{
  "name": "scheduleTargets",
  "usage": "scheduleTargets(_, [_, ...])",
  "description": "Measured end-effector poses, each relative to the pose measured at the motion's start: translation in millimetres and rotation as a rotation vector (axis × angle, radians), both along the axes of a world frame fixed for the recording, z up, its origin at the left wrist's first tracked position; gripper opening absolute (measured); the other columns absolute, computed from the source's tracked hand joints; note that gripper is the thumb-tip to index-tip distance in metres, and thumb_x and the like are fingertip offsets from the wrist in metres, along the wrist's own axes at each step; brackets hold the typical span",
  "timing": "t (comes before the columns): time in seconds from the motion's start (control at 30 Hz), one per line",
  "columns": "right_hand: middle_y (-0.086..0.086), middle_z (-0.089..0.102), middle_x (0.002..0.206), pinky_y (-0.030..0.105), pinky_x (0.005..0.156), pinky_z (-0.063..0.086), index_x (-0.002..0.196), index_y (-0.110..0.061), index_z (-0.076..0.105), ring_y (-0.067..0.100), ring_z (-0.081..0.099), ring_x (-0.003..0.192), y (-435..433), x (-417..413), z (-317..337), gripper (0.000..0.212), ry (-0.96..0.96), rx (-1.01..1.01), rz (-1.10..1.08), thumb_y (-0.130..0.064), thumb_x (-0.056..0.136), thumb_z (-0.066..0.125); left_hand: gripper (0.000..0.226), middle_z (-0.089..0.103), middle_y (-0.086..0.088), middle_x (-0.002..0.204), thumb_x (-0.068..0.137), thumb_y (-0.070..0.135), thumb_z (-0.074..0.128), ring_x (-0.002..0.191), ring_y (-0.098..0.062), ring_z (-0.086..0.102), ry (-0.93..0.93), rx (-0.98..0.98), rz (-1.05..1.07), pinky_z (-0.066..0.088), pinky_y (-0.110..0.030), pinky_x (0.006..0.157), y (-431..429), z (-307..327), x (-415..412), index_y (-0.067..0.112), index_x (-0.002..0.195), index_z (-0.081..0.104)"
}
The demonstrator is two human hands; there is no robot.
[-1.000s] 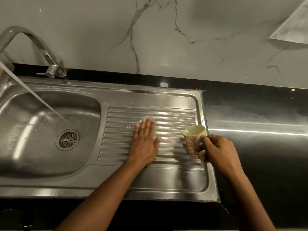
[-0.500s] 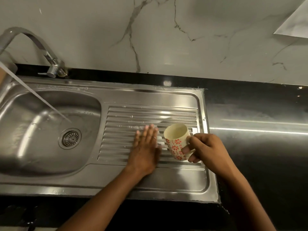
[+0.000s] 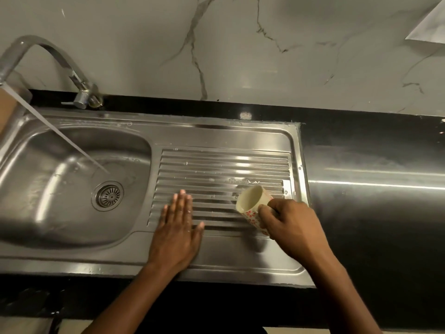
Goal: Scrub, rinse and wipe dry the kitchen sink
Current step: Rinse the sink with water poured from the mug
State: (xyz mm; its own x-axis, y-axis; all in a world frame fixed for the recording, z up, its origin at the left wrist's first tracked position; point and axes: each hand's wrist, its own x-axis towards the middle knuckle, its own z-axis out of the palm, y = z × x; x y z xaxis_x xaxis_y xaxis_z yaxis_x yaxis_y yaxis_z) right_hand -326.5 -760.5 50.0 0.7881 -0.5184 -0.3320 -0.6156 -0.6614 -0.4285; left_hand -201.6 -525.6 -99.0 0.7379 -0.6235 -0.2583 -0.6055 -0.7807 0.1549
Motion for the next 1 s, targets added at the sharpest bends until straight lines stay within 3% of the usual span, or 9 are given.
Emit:
scheduleTargets(0.07, [-0.002,0.070,0.070,0.034,0.056,0.054,0.081,-0.022,0.072,0.011,0.064,0.061,11,7,-3,0.047,-0.016,0.014,0.050,-0.057,0.094,0.043,0.081,-0.020,-0.009,0.172,0.103,0.063,0.001,0.161,-0.025,-0.015,-0.008,0.030,0.086,-0.001,-0.043,0.131,14,0,10,0.011,0.165,-0.011])
scheduleTargets(0.17, [-0.004,0.073,0.070,0.042,0.061,0.060,0.083,-0.023,0.075,0.010,0.069,0.062,21,11,0,0.051,-0.045,0.131,0.049,-0.061,0.091,0.041,0.085,-0.027,-0.012,0.170,0.100,0.066,-0.004,0.159,-0.026,-0.022,0.033,0.038,0.146,-0.004,-0.043,0.131,14,2,10,0.010,0.163,-0.017])
scheduleTargets(0.27, [-0.007,0.076,0.072,0.043,0.067,0.063,0.076,-0.023,0.076,0.010,0.072,0.062,20,6,10,0.040,-0.078,0.323,-0.029,-0.047,0.098,0.053,0.084,-0.030,-0.010,0.169,0.100,0.069,-0.007,0.158,-0.026,-0.026,0.080,-0.007,0.101,-0.005,-0.047,0.131,-5,6,-6,0.013,0.162,-0.021])
scheduleTargets(0.4, [-0.006,0.079,0.078,0.045,0.070,0.064,0.078,-0.018,0.077,0.018,0.073,0.061,5,-11,22,0.034,-0.113,0.469,-0.185,-0.031,0.103,0.057,0.079,-0.026,-0.002,0.172,0.105,0.064,0.002,0.158,-0.020,-0.027,0.113,-0.100,-0.115,-0.004,-0.050,0.130,-43,3,-35,0.017,0.166,-0.013])
scheduleTargets(0.53, [0.001,0.078,0.074,0.048,0.068,0.064,0.082,-0.013,0.076,0.026,0.073,0.059,-17,-25,26,0.033,-0.121,0.386,-0.307,-0.029,0.104,0.056,0.078,-0.019,-0.005,0.174,0.106,0.059,0.011,0.159,-0.023,-0.022,0.108,-0.120,-0.278,-0.002,-0.052,0.130,-96,-1,-42,0.014,0.167,-0.008])
scheduleTargets(0.67, [0.000,0.077,0.069,0.047,0.069,0.064,0.085,-0.016,0.075,0.018,0.073,0.055,-40,-21,19,0.036,-0.099,0.252,-0.374,-0.037,0.105,0.054,0.076,-0.020,-0.006,0.173,0.107,0.060,0.007,0.159,-0.024,-0.024,0.100,-0.102,-0.349,-0.008,-0.051,0.130,-146,-2,-26,0.015,0.166,-0.011])
scheduleTargets(0.77, [-0.001,0.075,0.069,0.046,0.066,0.064,0.078,-0.019,0.074,0.016,0.072,0.056,-55,-5,8,0.043,-0.066,0.075,-0.332,-0.045,0.102,0.051,0.075,-0.017,-0.006,0.174,0.108,0.059,0.008,0.159,-0.024,-0.022,0.084,-0.100,-0.369,-0.008,-0.050,0.130,-174,-3,-9,0.015,0.166,-0.008])
scheduleTargets(1.0, [0.003,0.070,0.066,0.035,0.056,0.057,0.069,-0.015,0.068,0.021,0.068,0.058,-56,43,3,0.045,-0.050,-0.093,-0.131,-0.047,0.095,0.048,0.072,-0.002,-0.007,0.176,0.108,0.055,0.014,0.162,-0.026,-0.005,0.068,-0.195,-0.335,0.006,-0.050,0.130,-173,-8,15,0.015,0.167,0.004])
